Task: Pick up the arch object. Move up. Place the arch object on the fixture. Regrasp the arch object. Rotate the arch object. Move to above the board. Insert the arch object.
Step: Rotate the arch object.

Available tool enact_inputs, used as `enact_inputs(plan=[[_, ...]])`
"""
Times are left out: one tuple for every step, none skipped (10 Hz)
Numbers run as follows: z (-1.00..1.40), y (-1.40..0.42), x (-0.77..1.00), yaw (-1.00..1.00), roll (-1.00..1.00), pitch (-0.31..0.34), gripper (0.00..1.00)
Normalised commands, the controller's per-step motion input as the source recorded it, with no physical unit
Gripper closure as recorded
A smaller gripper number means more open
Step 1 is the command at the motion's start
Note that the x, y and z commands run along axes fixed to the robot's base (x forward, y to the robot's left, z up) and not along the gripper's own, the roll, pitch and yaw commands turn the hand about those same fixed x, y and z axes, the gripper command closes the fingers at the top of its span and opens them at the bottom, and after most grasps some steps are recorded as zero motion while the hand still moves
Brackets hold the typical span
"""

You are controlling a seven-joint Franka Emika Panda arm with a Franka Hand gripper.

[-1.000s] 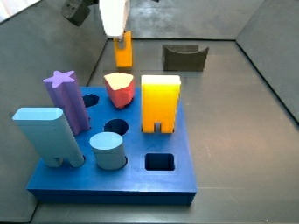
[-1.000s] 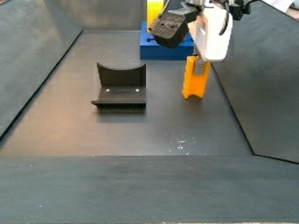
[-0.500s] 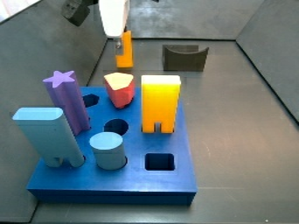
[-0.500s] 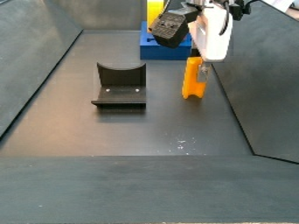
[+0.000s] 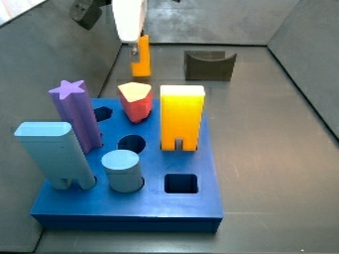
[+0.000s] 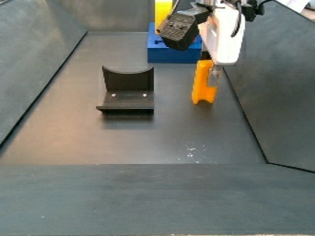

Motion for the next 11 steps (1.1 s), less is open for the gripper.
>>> enact_inputs(plan=[[0.0,0.01,0.0,0.01,-0.22,-0.009,0.0],[0.0,0.01,0.0,0.01,-0.22,-0.009,0.0],[0.0,0.01,0.0,0.01,-0.22,-0.009,0.0],[0.0,0.01,0.0,0.01,-0.22,-0.009,0.0],[0.0,0.01,0.0,0.01,-0.22,-0.009,0.0],[1.0,0.0,0.0,0.01,-0.22,-0.009,0.0],[1.0,0.0,0.0,0.01,-0.22,-0.007,0.0],[0.98,0.0,-0.03,0.0,-0.21,0.027,0.0],[0.85,0.01,-0.02,0.0,-0.21,0.035,0.0],[0.64,0.02,-0.02,-0.01,-0.2,0.046,0.0],[0.46,0.02,-0.01,-0.02,-0.19,0.049,0.0]])
